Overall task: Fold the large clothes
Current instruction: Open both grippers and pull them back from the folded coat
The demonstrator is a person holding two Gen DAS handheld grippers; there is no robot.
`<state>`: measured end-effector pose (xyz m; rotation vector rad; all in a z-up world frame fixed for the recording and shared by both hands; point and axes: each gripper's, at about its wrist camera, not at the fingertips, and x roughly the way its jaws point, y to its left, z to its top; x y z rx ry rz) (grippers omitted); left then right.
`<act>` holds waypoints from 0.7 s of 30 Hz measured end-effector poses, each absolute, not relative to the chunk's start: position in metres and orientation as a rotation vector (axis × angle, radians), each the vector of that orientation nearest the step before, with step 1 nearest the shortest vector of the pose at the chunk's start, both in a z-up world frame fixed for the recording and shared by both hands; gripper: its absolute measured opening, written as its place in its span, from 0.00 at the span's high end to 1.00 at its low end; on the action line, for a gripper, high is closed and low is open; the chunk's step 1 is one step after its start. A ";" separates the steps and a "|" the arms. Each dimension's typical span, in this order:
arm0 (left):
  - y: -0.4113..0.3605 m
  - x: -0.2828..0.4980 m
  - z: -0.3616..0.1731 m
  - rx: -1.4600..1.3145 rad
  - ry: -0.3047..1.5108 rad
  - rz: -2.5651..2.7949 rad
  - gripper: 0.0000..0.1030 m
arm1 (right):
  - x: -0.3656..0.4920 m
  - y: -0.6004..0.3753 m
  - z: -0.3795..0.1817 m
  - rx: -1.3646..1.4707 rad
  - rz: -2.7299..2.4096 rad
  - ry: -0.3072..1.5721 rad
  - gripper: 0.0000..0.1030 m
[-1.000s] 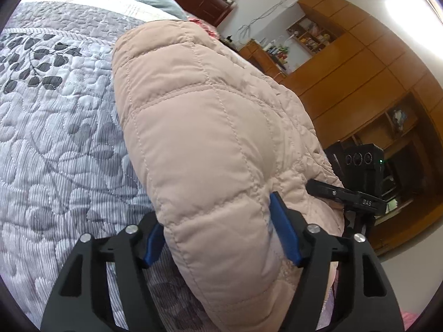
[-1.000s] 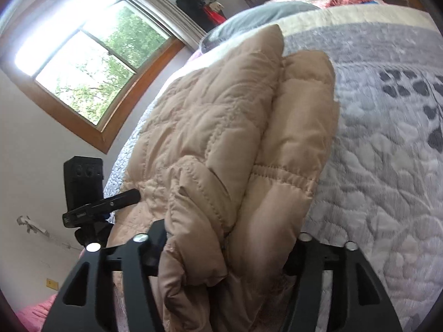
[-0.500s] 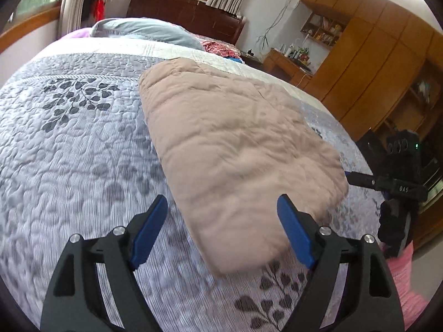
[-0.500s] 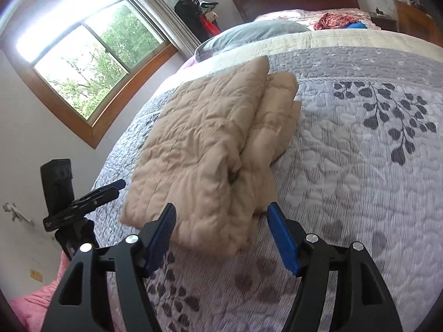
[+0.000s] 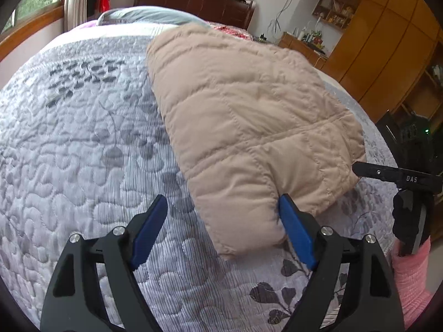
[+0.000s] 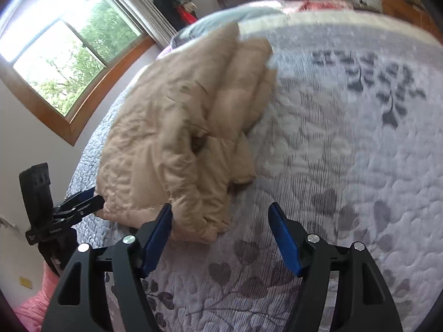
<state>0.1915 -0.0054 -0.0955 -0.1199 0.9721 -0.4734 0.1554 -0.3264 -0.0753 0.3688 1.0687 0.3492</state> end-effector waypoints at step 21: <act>-0.006 0.138 -0.049 -0.031 0.916 -0.285 0.11 | 0.087 -0.295 -0.025 0.175 0.169 0.941 0.04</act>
